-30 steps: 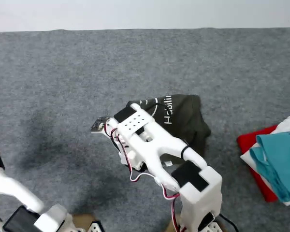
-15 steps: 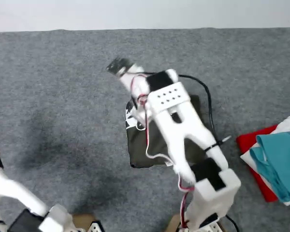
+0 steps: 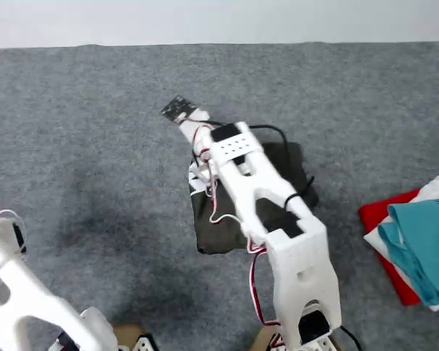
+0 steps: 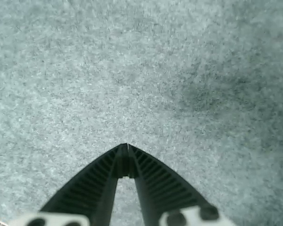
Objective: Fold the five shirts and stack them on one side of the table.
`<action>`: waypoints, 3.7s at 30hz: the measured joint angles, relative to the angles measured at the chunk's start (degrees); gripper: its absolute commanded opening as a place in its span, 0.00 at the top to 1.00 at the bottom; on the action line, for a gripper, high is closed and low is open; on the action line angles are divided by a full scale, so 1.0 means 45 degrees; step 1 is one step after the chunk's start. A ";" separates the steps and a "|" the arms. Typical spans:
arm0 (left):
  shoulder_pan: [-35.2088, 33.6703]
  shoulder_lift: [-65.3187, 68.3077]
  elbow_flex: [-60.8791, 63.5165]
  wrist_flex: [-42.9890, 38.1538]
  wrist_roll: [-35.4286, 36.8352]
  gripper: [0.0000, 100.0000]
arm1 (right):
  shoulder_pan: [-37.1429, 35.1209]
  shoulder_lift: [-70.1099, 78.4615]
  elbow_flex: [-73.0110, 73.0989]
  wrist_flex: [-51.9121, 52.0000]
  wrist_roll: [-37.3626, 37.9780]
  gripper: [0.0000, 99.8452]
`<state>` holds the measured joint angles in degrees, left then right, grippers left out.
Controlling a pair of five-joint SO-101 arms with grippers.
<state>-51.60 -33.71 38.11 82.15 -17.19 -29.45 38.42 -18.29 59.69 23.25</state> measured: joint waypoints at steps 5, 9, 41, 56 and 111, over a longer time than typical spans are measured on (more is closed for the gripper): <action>0.0000 -0.0664 0.1172 -0.0586 0.0000 1.00 | -0.0723 0.0508 -0.1289 0.0039 0.0000 0.99; 0.0000 -0.1211 0.1289 -0.0606 0.0000 1.00 | -0.0918 0.0508 -0.2579 0.0996 0.0000 0.99; 0.0000 -0.1797 0.1289 -0.0606 0.0000 1.00 | 0.2520 -0.5255 0.0645 0.9065 -0.2891 0.82; 0.0469 -0.1797 0.1289 -0.0606 0.0000 1.00 | 0.5861 -0.5314 0.4493 0.6896 -0.3438 0.83; 0.1289 -0.1797 0.1289 -0.0606 0.0000 1.00 | 0.5841 -0.4220 0.2911 0.5665 -0.3751 0.99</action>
<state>-45.80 -41.80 43.91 79.43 -17.19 -3.16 19.43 -5.19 85.19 6.37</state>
